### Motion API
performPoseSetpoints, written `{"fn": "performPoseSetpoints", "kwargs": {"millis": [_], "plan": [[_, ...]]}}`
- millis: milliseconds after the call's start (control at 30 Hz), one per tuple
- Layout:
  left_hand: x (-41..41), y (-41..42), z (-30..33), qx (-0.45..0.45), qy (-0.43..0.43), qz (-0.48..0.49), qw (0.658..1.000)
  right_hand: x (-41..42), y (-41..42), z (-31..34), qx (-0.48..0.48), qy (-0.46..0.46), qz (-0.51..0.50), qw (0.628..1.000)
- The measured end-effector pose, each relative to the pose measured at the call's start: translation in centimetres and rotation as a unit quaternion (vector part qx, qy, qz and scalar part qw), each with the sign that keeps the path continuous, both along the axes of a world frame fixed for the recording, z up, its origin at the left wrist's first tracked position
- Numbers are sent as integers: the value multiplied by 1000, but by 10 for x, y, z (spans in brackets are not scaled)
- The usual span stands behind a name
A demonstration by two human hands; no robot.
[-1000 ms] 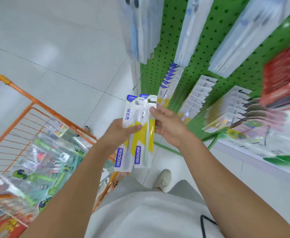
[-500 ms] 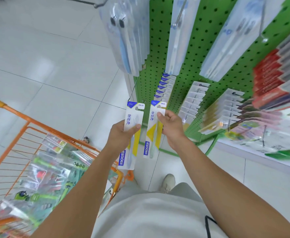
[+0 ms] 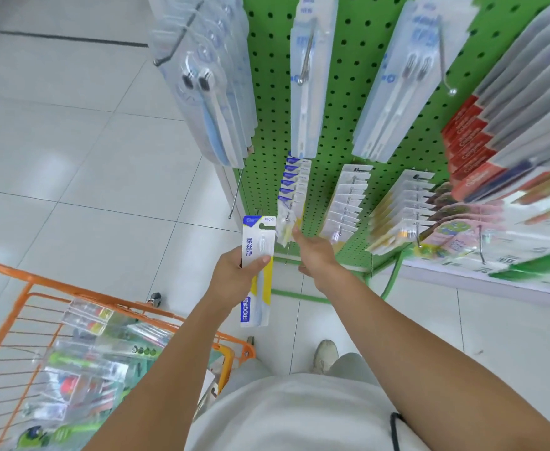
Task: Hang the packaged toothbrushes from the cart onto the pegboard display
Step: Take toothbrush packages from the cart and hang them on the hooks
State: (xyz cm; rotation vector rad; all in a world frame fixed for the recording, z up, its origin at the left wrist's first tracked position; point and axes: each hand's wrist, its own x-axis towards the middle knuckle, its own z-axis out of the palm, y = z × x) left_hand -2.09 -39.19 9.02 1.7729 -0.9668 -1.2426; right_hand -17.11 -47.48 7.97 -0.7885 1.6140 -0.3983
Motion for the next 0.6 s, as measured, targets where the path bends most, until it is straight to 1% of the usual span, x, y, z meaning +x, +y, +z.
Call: {"fn": "performPoseSetpoints", "kwargs": {"millis": [67, 133, 267, 333, 400, 467, 533, 600], "plan": [[-1, -3, -2, 4, 9, -5, 1000, -10, 5, 7, 9, -26, -3, 1000], [-3, -7, -2, 1, 25, -3, 1000, -18, 9, 15, 0, -78, 12, 997], [-14, -13, -4, -6, 29, -29, 999, -17, 13, 33, -90, -178, 78, 977], [-18, -14, -5, 1, 20, -50, 999, -11, 14, 35, -138, -183, 72, 971], [-20, -14, -9, 12, 0, -65, 998, -6, 15, 30, -168, -159, 56, 971], [-21, -12, -14, 15, -28, -66, 997, -5, 20, 25, -159, -156, 43, 974], [-20, -9, -21, 16, -39, -49, 998, -9, 25, 19, -125, -178, 39, 975], [-17, -5, -25, 11, -35, -52, 998, -15, 31, 14, -99, -177, 71, 977]]}}
